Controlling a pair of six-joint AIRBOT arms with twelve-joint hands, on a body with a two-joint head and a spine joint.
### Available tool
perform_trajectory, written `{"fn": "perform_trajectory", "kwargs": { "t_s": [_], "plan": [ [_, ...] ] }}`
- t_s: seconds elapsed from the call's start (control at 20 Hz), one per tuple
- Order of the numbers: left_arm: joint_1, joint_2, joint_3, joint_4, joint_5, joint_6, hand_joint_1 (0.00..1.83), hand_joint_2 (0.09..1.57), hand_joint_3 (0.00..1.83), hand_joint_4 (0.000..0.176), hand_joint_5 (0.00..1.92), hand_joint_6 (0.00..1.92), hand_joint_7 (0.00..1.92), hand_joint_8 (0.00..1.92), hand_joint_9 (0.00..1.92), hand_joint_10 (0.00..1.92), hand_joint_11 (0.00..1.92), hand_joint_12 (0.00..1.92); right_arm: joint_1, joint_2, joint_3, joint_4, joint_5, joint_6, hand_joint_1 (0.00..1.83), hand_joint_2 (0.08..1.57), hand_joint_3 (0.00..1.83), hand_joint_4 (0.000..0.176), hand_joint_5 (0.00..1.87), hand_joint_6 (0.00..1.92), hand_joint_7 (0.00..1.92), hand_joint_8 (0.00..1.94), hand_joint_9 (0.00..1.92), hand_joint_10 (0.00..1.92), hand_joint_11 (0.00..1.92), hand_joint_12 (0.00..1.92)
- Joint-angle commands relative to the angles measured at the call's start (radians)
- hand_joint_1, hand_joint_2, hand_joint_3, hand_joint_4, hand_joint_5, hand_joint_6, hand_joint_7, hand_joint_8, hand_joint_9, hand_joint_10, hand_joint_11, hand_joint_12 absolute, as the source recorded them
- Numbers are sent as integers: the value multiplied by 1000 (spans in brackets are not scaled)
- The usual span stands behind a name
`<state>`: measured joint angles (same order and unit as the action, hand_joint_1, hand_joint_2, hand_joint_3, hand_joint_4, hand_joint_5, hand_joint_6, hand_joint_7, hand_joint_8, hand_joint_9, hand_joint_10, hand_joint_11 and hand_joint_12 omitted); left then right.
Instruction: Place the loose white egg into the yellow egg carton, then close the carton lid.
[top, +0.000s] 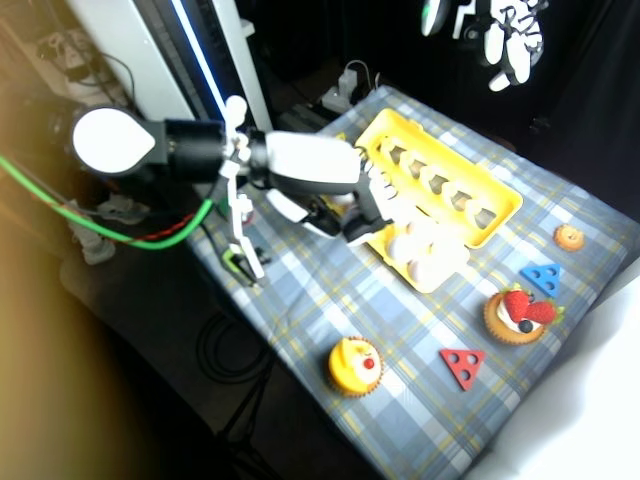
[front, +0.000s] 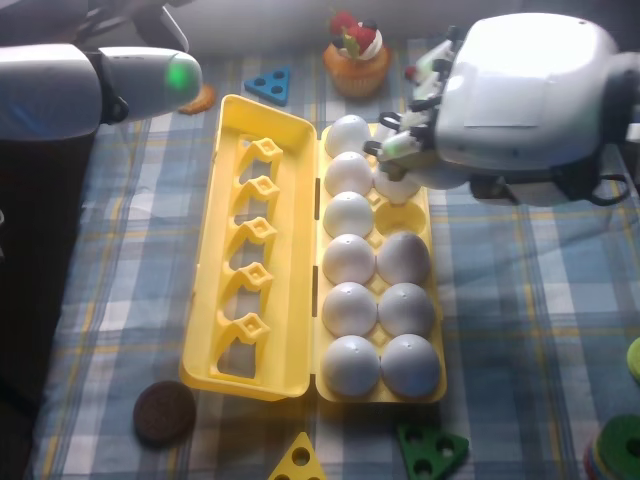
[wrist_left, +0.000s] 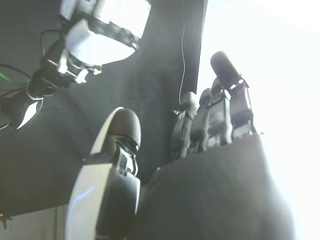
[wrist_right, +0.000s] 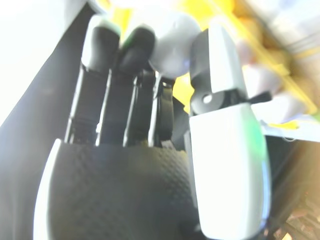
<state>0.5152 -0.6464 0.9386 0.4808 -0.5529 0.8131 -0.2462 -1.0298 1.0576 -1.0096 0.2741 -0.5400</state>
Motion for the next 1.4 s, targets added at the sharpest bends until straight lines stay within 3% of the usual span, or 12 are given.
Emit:
{"fn": "perform_trajectory", "kwargs": {
  "t_s": [0.0, 0.1, 0.4, 0.55, 0.65, 0.8, 1.05, 1.1, 1.15, 1.2, 1.25, 1.35],
  "plan": [
    [-11, -6, 6, -39, -97, -3, 474, 1409, 0, 0, 134, 4, 28, 1, 58, 5, 0, 1211, 19, -2, 8, 24, 59, -8, 1332, 1260, 7, 0, 640, 1307, 703, 1487, 681, 1689, 648, 1918],
    [-11, -9, 9, -39, -93, -3, 495, 1404, 0, 0, 135, 2, 16, 0, 49, 1, 0, 1201, 20, -23, 23, 26, 56, -8, 1350, 1218, 0, 0, 667, 1310, 816, 1297, 819, 1519, 727, 1888],
    [-13, -17, 13, -39, -89, -3, 489, 1408, 1, 0, 147, 0, 16, 0, 50, 7, 0, 1138, 20, -58, 46, 35, 48, -8, 1163, 1258, 0, 0, 622, 1490, 811, 1303, 514, 1139, 118, 1740],
    [-13, -17, 14, -41, -88, -4, 508, 1405, 0, 0, 149, 2, 21, 2, 53, 7, 0, 1149, 20, -58, 51, 43, 45, -8, 1226, 1117, 0, 0, 297, 433, 554, 972, 393, 907, 0, 1649],
    [-12, -17, 15, -41, -88, -4, 518, 1399, 0, 0, 149, 1, 19, 0, 51, 5, 0, 1096, 20, -52, 55, 57, 45, -8, 1092, 1113, 0, 30, 130, 100, 199, 155, 82, 329, 0, 1025],
    [-12, -18, 15, -45, -87, -4, 545, 1394, 0, 0, 154, 1, 34, 5, 69, 10, 0, 1059, 20, -27, 56, 89, 45, -8, 1055, 1180, 19, 19, 9, 1, 2, 0, 0, 3, 0, 41],
    [-4, -17, 13, -62, -100, -4, 590, 1379, 0, 0, 145, 1, 45, 2, 83, 12, 0, 1218, 20, 78, 6, 139, 59, -8, 750, 1321, 55, 0, 0, 0, 0, 0, 0, 0, 0, 0],
    [2, -16, 13, -75, -108, -4, 551, 1389, 2, 0, 132, 0, 73, 10, 104, 20, 0, 1207, 18, 110, -12, 148, 67, -8, 715, 1331, 53, 25, 0, 0, 0, 0, 0, 0, 0, 0],
    [19, -13, 11, -95, -125, -4, 500, 1412, 11, 0, 92, 0, 79, 9, 116, 23, 0, 1192, 12, 149, -40, 185, 76, -42, 572, 1292, 31, 96, 0, 0, 0, 0, 0, 0, 0, 0],
    [37, -10, 11, -113, -140, -4, 427, 1433, 16, 0, 56, 4, 75, 5, 126, 26, 0, 1181, -9, 184, -73, 300, 88, -165, 386, 1304, 33, 47, 0, 0, 0, 0, 0, 0, 0, 0],
    [53, -8, 11, -134, -153, -4, 442, 1434, 7, 0, 25, 1, 79, 4, 140, 28, 0, 1122, -34, 221, -113, 413, 104, -320, 246, 1274, 16, 105, 0, 0, 0, 0, 0, 0, 0, 0],
    [89, -6, 13, -179, -176, -4, 543, 1414, 0, 0, 3, 1, 68, 5, 121, 18, 0, 1077, -90, 289, -177, 618, 173, -547, 134, 1248, 5, 55, 0, 0, 0, 0, 0, 0, 0, 0]
  ]
}}
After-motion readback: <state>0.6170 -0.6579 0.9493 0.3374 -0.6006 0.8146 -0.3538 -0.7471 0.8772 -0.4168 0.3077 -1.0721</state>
